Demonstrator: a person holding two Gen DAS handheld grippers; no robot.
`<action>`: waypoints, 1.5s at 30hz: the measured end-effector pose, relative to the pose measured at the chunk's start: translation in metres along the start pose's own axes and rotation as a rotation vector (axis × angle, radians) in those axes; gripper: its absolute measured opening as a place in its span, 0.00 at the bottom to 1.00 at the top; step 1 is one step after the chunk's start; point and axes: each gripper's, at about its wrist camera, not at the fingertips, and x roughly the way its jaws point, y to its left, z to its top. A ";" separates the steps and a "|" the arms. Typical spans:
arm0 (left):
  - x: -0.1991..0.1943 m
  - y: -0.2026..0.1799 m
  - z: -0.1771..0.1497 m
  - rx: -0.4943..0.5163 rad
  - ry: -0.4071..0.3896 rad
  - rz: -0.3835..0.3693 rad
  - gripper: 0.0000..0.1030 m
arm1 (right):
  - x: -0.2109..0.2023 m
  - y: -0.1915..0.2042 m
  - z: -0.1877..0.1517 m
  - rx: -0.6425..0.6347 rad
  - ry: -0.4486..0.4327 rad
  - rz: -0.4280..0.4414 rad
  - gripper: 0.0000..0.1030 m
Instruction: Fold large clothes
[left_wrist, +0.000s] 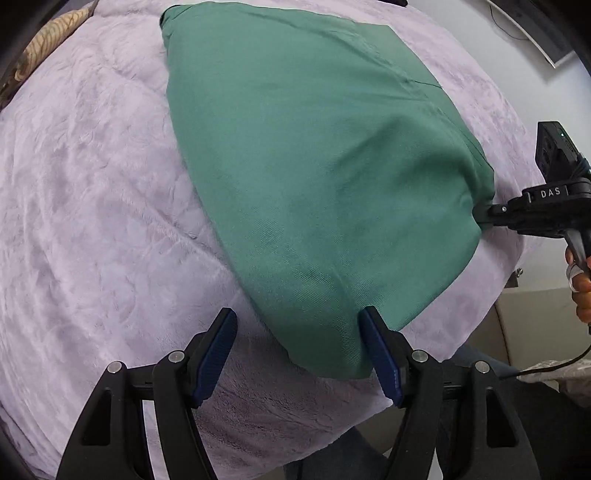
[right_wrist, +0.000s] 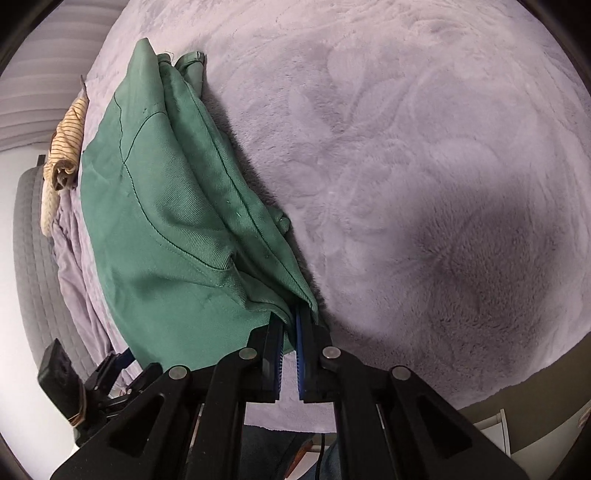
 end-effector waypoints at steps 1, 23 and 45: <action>-0.001 0.001 -0.001 -0.010 -0.003 0.003 0.69 | -0.002 0.002 0.000 -0.014 0.011 -0.006 0.04; 0.010 -0.009 -0.006 -0.109 0.033 0.138 0.80 | -0.009 0.042 0.051 -0.049 0.066 0.120 0.10; 0.026 -0.008 -0.006 -0.140 0.050 0.137 0.83 | -0.006 0.069 0.033 -0.423 0.105 -0.194 0.22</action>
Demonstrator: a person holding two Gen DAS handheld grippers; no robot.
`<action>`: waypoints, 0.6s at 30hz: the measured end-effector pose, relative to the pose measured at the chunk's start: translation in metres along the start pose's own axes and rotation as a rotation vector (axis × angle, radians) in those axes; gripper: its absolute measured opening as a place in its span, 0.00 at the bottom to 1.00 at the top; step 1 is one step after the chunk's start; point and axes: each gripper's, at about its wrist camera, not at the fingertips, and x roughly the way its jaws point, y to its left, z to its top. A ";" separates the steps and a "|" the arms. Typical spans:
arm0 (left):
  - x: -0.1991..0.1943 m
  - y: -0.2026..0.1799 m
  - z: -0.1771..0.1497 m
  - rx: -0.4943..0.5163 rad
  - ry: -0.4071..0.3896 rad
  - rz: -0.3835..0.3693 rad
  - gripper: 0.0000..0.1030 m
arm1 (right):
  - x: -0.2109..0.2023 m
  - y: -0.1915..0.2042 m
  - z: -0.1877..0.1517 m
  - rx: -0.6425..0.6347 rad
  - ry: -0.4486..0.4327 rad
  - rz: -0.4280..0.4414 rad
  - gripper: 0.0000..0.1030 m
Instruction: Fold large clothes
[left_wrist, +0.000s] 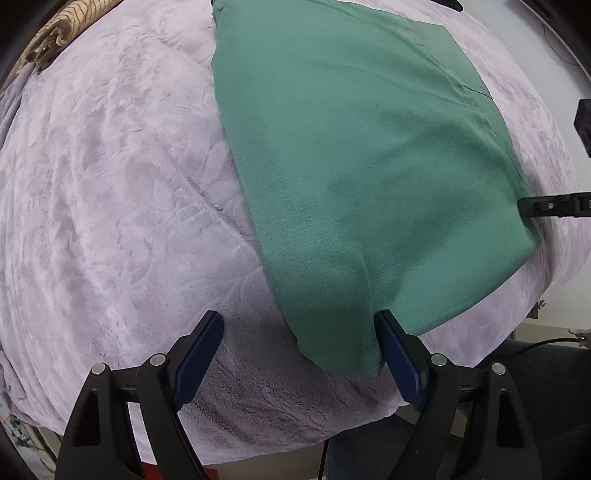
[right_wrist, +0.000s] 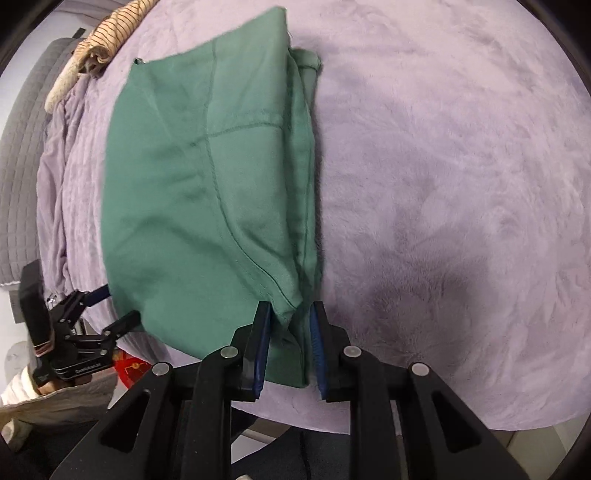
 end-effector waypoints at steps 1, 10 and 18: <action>0.000 0.000 0.000 0.000 0.002 -0.001 0.83 | 0.008 -0.005 -0.005 0.018 0.024 -0.006 0.22; -0.035 0.004 0.017 -0.046 -0.050 0.041 0.82 | -0.035 0.003 -0.018 -0.009 -0.035 0.008 0.27; -0.083 0.016 0.046 -0.198 -0.145 0.109 1.00 | -0.097 0.034 0.001 -0.033 -0.194 -0.087 0.72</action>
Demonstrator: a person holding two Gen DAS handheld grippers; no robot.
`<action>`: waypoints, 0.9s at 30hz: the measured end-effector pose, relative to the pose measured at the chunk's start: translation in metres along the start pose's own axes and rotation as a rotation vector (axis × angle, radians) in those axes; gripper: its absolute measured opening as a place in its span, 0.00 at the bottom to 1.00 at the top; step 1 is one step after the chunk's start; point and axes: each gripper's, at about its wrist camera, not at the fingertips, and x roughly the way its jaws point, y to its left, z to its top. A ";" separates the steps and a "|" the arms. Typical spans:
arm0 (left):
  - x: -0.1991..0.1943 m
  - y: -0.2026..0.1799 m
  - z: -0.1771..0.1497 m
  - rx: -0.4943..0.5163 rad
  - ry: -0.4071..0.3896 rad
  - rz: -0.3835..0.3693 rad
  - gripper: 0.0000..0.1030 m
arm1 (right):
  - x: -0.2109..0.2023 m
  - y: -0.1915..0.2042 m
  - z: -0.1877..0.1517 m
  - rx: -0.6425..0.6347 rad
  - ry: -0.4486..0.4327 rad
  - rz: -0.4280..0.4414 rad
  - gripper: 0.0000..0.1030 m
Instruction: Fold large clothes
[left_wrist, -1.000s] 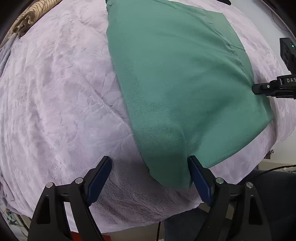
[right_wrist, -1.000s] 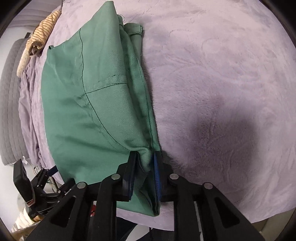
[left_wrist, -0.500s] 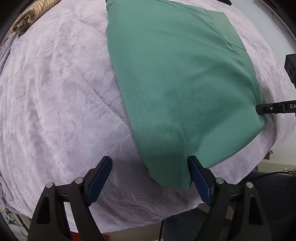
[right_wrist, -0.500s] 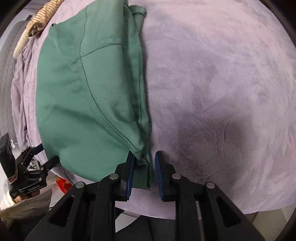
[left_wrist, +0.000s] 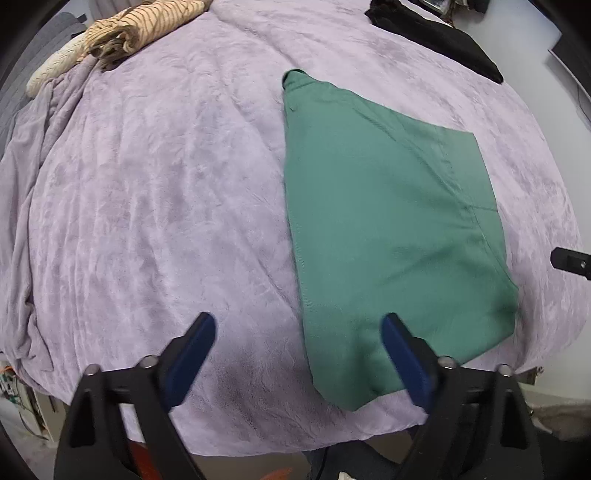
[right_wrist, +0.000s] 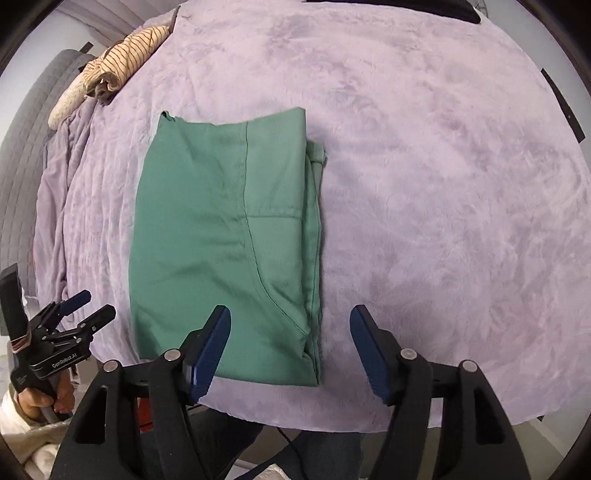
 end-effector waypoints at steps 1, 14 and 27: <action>-0.003 0.000 0.002 -0.009 -0.007 0.010 1.00 | -0.003 0.005 0.002 0.006 -0.007 -0.007 0.75; -0.022 -0.011 0.000 0.005 -0.021 0.066 1.00 | -0.015 0.042 0.002 -0.048 -0.059 -0.130 1.00; -0.030 -0.015 -0.001 0.012 -0.041 0.095 1.00 | -0.020 0.041 -0.004 -0.048 -0.066 -0.180 1.00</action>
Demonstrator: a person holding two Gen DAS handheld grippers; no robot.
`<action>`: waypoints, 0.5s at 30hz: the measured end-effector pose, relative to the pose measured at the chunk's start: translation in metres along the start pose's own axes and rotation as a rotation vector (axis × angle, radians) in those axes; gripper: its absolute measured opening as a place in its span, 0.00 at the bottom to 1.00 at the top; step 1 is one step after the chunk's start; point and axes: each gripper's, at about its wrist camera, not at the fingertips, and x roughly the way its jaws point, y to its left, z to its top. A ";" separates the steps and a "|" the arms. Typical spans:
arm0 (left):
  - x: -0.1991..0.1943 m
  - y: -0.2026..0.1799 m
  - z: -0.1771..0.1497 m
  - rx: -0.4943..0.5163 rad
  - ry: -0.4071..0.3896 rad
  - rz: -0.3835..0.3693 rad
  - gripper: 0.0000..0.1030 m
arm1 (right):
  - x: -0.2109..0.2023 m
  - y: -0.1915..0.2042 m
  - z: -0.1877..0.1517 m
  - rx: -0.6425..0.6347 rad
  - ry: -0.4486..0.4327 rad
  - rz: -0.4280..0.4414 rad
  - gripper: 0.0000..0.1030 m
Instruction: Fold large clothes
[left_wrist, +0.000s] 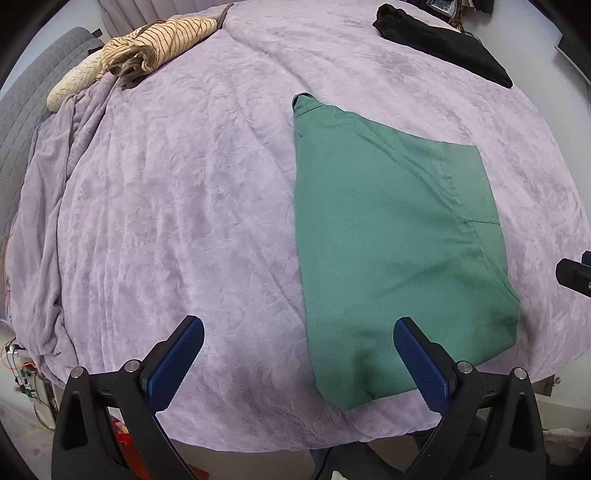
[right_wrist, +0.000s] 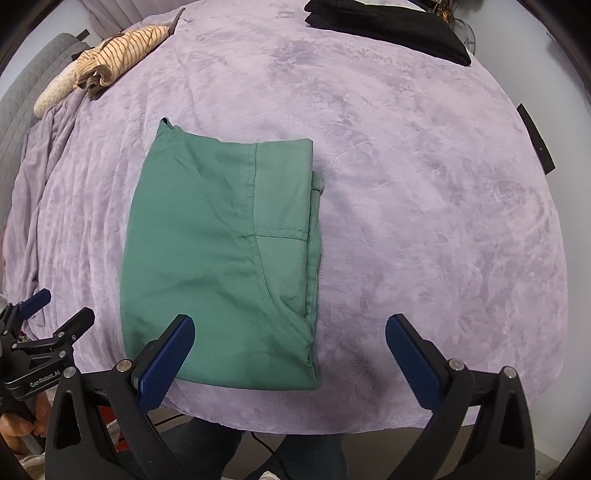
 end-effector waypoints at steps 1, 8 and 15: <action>0.000 0.000 0.000 0.000 -0.001 0.000 1.00 | 0.000 0.000 0.000 0.000 0.001 0.001 1.00; -0.001 0.001 -0.001 -0.002 0.000 0.006 1.00 | -0.001 0.001 -0.001 -0.007 -0.001 -0.003 1.00; 0.000 0.004 -0.002 -0.007 0.002 0.007 1.00 | -0.001 0.002 -0.001 -0.012 0.001 -0.007 1.00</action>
